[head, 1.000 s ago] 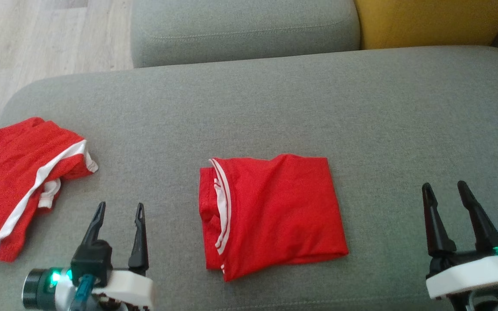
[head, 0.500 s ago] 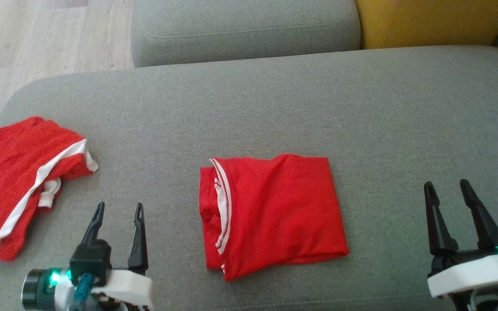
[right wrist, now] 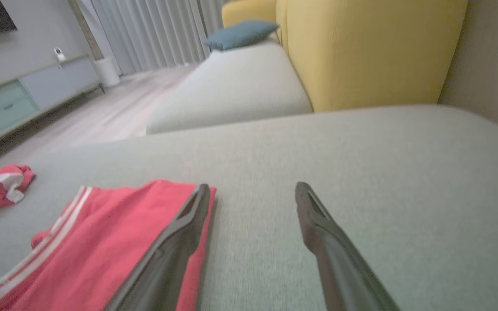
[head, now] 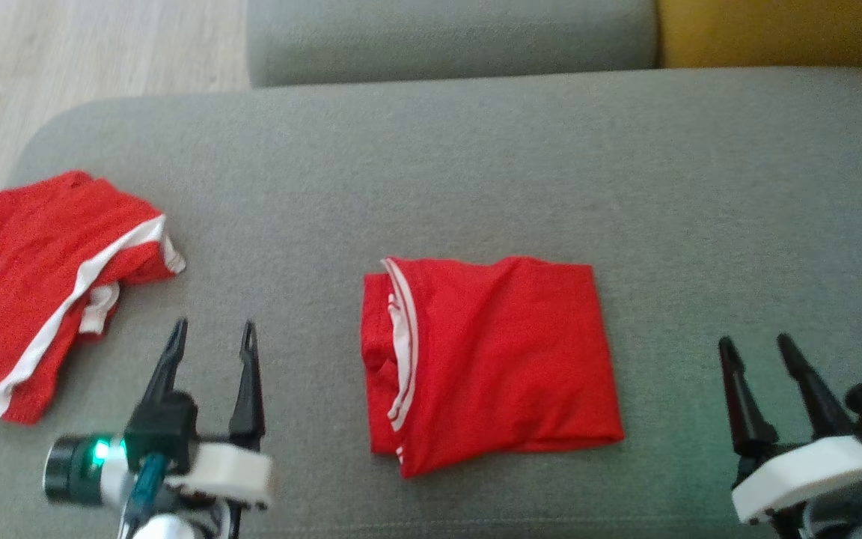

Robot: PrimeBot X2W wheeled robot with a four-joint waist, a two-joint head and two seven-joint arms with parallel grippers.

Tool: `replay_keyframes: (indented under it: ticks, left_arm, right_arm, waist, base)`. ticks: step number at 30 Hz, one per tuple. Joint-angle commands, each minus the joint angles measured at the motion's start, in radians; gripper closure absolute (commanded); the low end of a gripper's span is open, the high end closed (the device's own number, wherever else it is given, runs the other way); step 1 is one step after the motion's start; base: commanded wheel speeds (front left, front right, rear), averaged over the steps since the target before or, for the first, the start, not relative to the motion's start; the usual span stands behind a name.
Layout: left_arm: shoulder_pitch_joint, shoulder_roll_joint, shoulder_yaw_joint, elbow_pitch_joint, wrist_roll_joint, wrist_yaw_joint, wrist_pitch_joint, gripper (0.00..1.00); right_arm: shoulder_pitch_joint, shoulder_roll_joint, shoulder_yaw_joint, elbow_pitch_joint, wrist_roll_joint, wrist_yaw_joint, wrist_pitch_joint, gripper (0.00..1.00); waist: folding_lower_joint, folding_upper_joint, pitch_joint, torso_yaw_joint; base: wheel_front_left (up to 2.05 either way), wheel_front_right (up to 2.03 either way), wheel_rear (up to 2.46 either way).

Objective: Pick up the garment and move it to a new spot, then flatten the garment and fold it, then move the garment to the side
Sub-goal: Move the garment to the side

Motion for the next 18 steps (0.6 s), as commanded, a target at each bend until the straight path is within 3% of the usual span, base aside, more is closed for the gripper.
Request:
replay_keyframes:
  ticks: [1,11,18]
  left_arm:
    - [-0.072,0.009,0.040,-0.032,0.007,0.003,-0.014,0.00]
    - [-0.189,-0.056,0.013,0.008,0.030,-0.019,-0.056,0.00]
    - [-0.221,-0.077,0.017,0.020,0.048,-0.028,-0.061,0.00]
  right_arm:
    - [-0.054,-0.024,0.027,-0.019,0.002,0.004,0.009,0.00]
    - [-0.199,-0.052,0.094,0.227,0.041,0.004,0.093,0.00]
    - [-0.256,-0.054,0.160,0.356,0.080,0.004,0.201,0.00]
  waist:
    - [0.0000,-0.0001,0.029,0.028]
    - [0.0000,-0.0001,0.134,0.137]
    - [0.0000,-0.0001,0.157,0.165]
  base:
    - [0.00,0.00,0.00]
    - [0.00,0.00,0.00]
    - [0.00,0.00,0.00]
